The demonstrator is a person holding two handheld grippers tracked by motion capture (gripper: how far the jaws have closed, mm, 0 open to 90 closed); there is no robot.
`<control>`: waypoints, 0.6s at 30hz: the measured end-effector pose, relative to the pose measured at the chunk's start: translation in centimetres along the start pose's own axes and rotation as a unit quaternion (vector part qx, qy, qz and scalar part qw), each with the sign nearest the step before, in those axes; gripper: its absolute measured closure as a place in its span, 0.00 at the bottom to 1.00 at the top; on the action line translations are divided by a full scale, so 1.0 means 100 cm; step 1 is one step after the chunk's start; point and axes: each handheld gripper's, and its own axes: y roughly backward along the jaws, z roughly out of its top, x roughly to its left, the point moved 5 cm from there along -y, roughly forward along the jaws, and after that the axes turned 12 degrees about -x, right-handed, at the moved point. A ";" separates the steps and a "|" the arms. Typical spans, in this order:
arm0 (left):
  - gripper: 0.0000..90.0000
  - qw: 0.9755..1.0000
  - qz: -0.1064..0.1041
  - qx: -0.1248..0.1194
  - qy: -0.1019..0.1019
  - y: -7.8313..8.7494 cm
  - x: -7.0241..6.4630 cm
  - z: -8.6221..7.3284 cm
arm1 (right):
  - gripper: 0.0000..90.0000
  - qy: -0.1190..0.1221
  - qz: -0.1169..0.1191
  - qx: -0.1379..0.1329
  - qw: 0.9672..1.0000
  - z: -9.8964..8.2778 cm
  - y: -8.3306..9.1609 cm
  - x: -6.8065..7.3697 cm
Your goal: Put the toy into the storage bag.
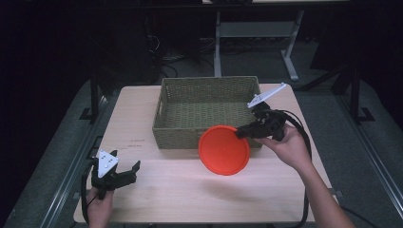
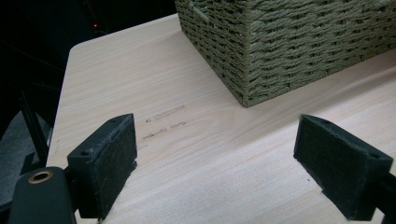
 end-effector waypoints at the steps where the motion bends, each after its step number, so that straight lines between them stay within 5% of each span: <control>1: 0.14 1.000 0.000 0.000 0.000 0.000 0.000 0.000 | 0.91 0.002 -0.001 0.000 1.000 0.001 0.000 -0.001; 18: 0.14 1.000 -0.001 0.001 -0.001 0.000 0.000 0.000 | 0.91 0.006 -0.011 -0.005 1.000 0.034 0.003 -0.007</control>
